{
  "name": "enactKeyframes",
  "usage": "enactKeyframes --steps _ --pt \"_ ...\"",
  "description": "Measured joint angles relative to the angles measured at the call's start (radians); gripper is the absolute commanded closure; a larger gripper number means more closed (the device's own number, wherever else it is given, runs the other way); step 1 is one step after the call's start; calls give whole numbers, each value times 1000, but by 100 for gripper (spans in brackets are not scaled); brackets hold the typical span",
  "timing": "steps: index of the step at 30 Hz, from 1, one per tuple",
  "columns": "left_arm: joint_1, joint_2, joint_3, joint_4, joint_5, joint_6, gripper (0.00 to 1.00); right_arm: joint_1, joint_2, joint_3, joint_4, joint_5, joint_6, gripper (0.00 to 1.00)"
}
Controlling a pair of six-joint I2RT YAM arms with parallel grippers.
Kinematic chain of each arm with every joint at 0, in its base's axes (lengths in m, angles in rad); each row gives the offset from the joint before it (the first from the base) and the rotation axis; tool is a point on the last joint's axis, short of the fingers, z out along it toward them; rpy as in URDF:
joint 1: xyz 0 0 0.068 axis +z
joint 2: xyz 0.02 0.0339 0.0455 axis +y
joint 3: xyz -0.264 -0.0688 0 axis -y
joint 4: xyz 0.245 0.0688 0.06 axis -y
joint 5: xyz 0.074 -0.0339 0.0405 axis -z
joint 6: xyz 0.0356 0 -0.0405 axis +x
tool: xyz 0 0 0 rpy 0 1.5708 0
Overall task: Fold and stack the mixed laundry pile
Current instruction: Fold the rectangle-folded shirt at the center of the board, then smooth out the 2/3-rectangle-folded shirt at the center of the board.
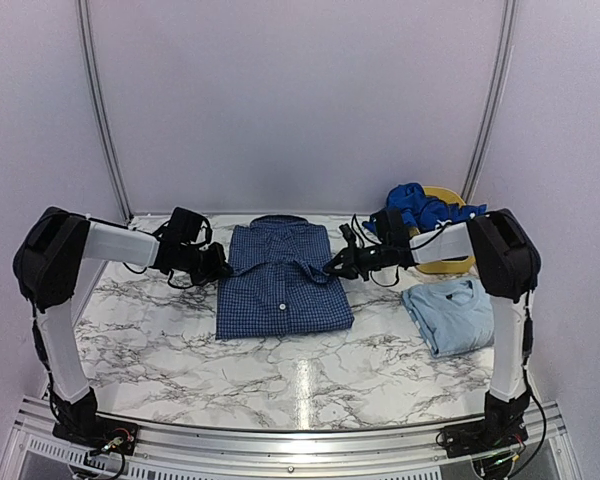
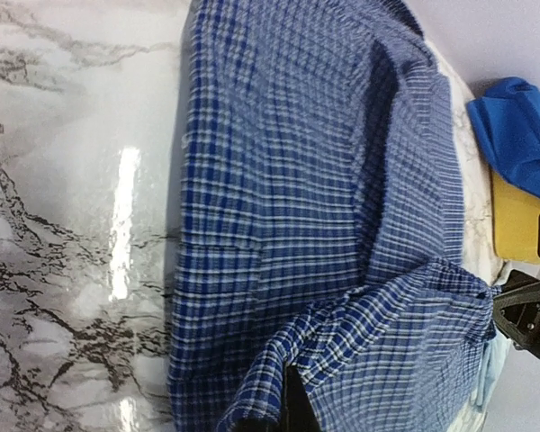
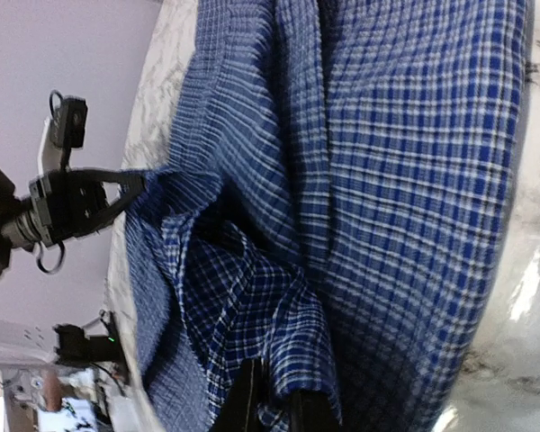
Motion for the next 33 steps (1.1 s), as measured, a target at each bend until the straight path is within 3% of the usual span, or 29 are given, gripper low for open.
enactKeyframes --steps 2,7,9,10,15,21,28,33 --pt "5 56 13 0 0 3 76 -4 49 2 10 8 9 72" --pt "22 107 66 2 10 19 17 -23 82 14 14 -4 26 27" --pt "34 90 79 -3 2 39 6 -34 64 33 0 -2 23 8" --pt "42 71 79 -12 -6 46 3 -42 51 48 -18 -4 10 4" --pt "66 -151 -7 -43 -30 102 1 -77 -55 127 -137 -1 -77 7" --pt "8 -288 -92 5 53 129 1 -37 -203 18 -104 -66 -100 29" --pt "-90 -106 -79 137 180 97 1 108 19 34 12 -153 -35 30" --pt "-76 122 67 202 232 52 2 106 250 206 89 -209 42 32"
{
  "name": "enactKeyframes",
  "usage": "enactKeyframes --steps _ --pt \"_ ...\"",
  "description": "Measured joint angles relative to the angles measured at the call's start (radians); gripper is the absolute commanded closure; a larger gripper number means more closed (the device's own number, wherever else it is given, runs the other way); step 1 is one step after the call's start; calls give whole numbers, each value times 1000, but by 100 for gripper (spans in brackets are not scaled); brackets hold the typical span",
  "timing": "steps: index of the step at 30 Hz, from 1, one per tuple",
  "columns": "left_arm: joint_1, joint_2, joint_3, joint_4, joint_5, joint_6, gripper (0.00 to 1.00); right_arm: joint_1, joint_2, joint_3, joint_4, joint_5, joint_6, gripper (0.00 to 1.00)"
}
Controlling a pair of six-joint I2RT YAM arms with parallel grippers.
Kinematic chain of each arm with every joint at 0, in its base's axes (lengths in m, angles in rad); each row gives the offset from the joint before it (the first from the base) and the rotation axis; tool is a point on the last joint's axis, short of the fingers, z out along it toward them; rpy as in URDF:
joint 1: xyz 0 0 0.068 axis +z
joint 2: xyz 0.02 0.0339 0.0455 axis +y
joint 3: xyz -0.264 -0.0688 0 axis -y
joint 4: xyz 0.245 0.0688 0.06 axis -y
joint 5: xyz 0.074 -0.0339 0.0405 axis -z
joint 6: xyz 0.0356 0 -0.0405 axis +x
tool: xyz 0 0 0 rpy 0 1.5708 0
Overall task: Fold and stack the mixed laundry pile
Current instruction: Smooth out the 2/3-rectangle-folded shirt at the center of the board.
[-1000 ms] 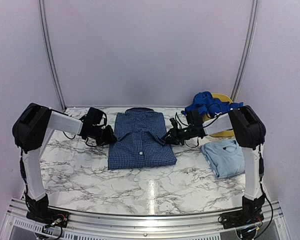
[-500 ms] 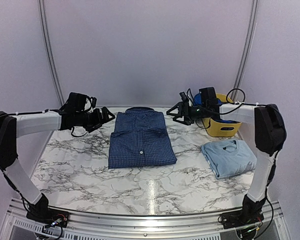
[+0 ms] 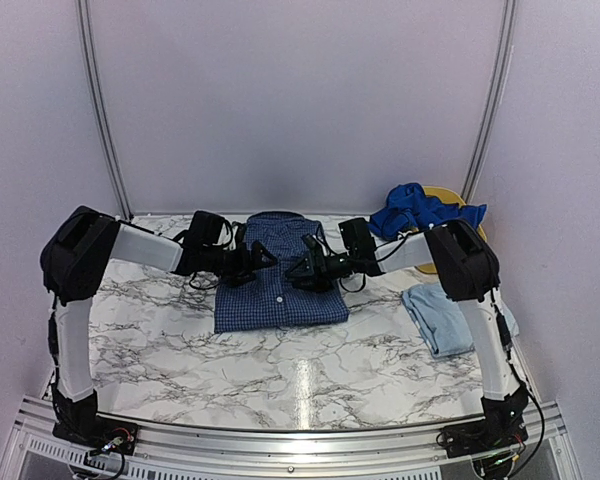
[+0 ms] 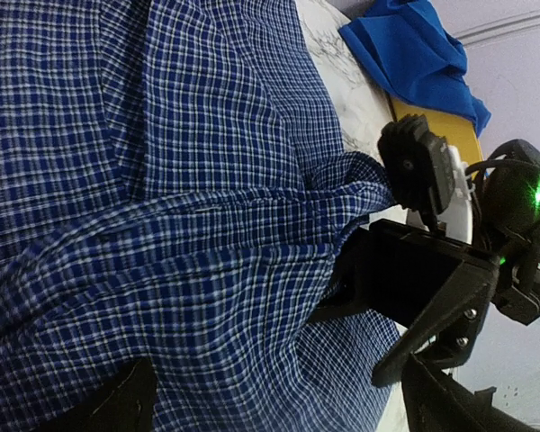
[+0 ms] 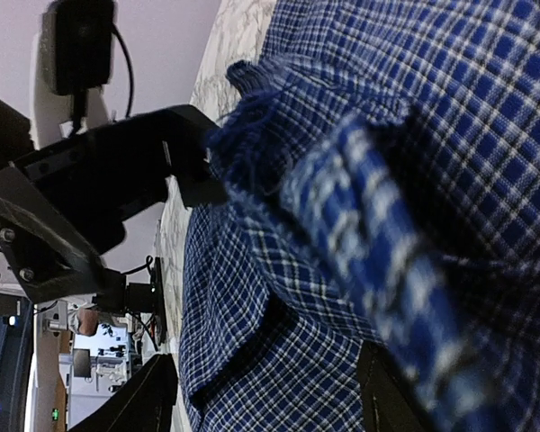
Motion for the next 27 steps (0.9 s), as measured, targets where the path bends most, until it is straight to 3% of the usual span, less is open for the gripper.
enactKeyframes --steps 5,11,20,24,27 --pt "24 147 88 101 41 -55 3 -9 72 82 89 -19 45 32" --pt "30 131 -2 228 60 -73 3 -6 32 -58 282 -24 97 32" --pt "-12 -204 -374 175 26 -84 1 51 -261 -504 347 18 159 29" --pt "-2 -393 -471 118 -1 -89 2 47 -431 -579 243 48 119 36" --pt "-24 -489 -494 77 -11 -62 3 47 -510 -568 203 56 85 47"
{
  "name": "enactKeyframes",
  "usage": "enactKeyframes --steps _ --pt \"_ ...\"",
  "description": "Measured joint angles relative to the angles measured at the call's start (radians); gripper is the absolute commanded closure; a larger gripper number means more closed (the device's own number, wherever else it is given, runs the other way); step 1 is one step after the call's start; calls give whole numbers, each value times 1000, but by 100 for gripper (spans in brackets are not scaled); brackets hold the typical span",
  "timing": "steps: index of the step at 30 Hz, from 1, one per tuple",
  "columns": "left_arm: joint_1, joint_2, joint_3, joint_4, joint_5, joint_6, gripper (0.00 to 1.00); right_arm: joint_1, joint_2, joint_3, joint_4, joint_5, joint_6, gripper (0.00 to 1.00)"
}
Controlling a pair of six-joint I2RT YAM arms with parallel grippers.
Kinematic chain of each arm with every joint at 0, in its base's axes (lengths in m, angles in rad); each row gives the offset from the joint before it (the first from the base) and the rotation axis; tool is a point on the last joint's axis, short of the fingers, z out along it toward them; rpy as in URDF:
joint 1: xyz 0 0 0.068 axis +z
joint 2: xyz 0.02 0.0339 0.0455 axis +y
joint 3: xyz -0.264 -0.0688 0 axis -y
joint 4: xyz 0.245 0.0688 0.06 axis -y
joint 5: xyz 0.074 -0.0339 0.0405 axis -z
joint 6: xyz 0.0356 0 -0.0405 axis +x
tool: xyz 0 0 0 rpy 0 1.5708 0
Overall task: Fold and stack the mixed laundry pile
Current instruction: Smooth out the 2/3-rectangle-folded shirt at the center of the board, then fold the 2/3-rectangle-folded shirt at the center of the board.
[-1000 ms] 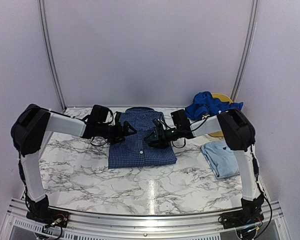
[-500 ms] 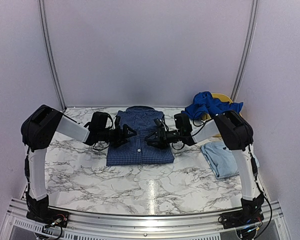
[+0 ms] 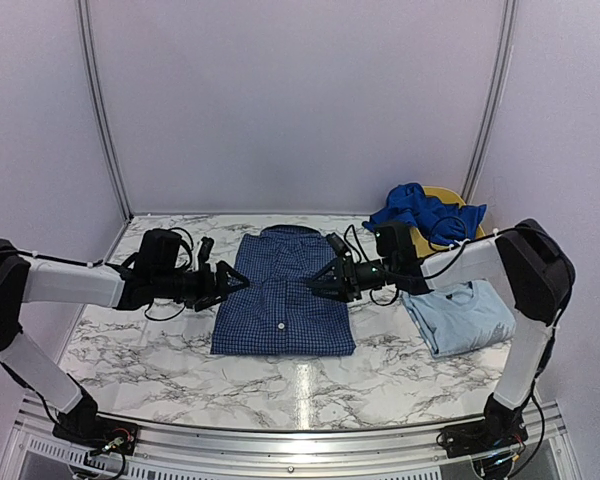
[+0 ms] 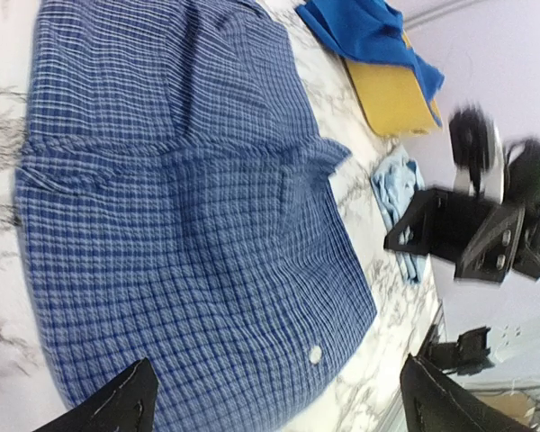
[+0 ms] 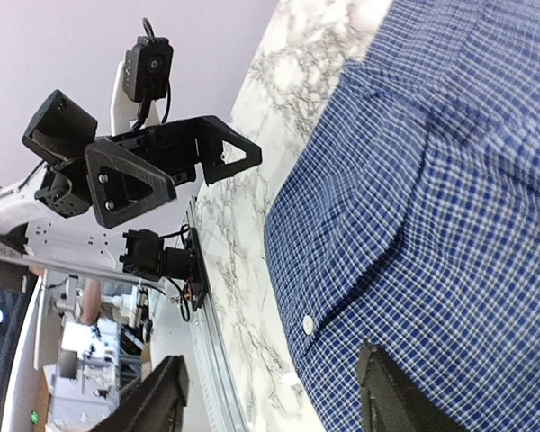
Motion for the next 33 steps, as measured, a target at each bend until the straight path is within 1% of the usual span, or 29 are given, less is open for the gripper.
enactKeyframes --steps 3,6,9,13,17,20,23,27,30,33 --pt "-94 -65 25 -133 -108 119 3 4 6 61 -44 6 -38 57" --pt "-230 -115 57 -253 -254 280 3 18 60 153 -112 10 -77 60" --pt "-336 -156 50 -304 -393 435 3 48 161 305 -195 19 -137 62" --pt "-442 -176 23 -306 -586 661 2 87 288 475 -282 34 -203 65" --pt "-541 -133 18 -264 -755 888 2 101 399 571 -357 55 -256 65" --pt "-588 -73 18 -213 -825 1027 3 101 470 615 -409 71 -288 66" --pt "-613 6 19 -182 -857 1130 6 101 509 636 -425 63 -306 67" --pt "-634 116 27 -162 -881 1243 14 101 510 646 -437 61 -315 67" --pt "-643 162 40 -122 -909 1291 25 101 510 646 -439 60 -319 68" --pt "-647 203 63 -79 -949 1343 52 101 512 645 -439 59 -325 69"
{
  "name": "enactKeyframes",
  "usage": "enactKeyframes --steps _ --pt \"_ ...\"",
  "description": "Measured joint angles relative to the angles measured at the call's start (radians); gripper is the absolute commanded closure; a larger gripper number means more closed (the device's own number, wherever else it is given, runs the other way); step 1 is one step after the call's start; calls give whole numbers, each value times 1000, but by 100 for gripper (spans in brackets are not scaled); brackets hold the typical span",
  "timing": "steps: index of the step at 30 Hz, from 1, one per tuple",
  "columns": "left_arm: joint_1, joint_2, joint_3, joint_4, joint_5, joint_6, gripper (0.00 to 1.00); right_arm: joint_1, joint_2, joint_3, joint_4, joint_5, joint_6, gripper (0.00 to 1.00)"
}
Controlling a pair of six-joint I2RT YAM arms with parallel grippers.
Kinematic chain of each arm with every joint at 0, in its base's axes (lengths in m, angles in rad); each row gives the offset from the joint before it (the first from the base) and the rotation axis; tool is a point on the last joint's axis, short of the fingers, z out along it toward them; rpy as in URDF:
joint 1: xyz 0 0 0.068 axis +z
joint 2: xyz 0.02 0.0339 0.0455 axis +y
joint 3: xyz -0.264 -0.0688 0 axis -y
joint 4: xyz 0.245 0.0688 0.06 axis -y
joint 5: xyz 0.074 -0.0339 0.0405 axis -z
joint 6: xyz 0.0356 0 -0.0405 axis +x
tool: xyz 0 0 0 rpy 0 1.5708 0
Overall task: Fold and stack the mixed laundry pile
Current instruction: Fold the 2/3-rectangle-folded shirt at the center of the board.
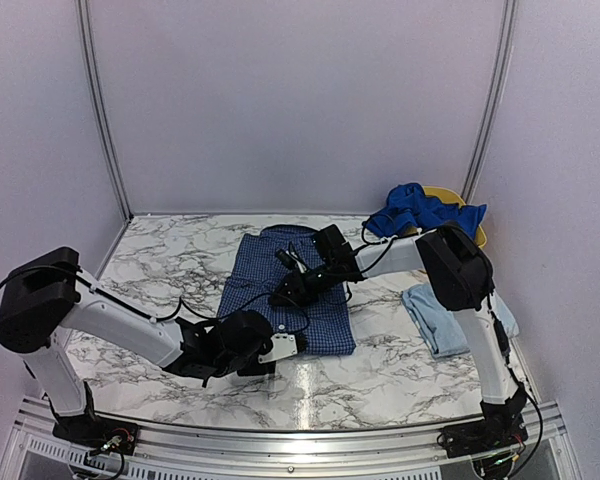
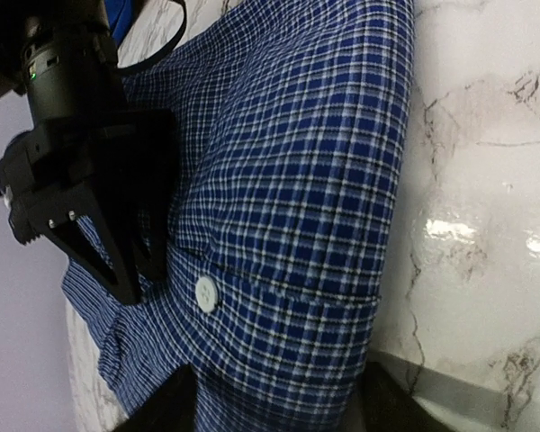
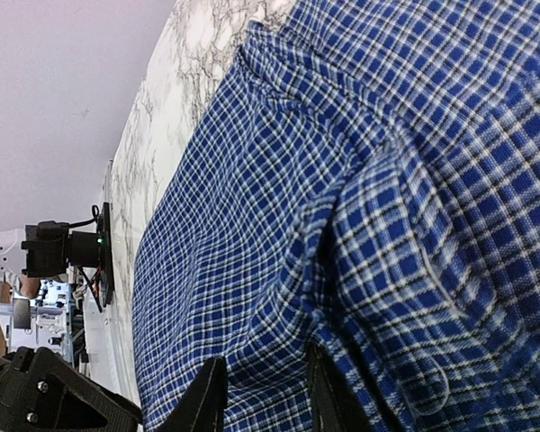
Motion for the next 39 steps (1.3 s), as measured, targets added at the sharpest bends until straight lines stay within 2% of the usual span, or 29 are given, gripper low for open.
enactKeyframes --steps 2,3,4,8,12,17,21,27,33,37,39 --pt "-1 22 13 13 -24 12 76 0 0 -3 4 -2 -3 69" --pt "-2 30 18 20 -33 23 92 0 0 -9 11 -5 -3 68" --pt "-3 34 21 23 -39 29 100 0 0 -14 18 -8 -3 66" --pt "-12 19 23 11 -45 35 100 -1 -19 -41 34 -27 -2 56" --pt "-57 -72 17 -69 -49 -11 100 0 -58 -40 -31 -26 -6 55" --pt "-150 -210 8 -186 -27 -112 100 -1 -99 7 -112 -12 -48 63" --pt "-172 -276 11 -293 2 -189 100 0 -108 -6 -143 -2 -105 73" --pt "-172 -378 110 -500 27 -264 100 37 -135 -228 -87 -55 -154 77" --pt "-160 -400 280 -639 74 -275 100 173 -224 -377 -49 -69 -165 78" --pt "-124 -400 291 -686 130 -272 100 274 -272 -447 -32 -68 -155 73" --pt "-113 -400 290 -706 162 -270 100 306 -303 -480 -29 -66 -139 64"
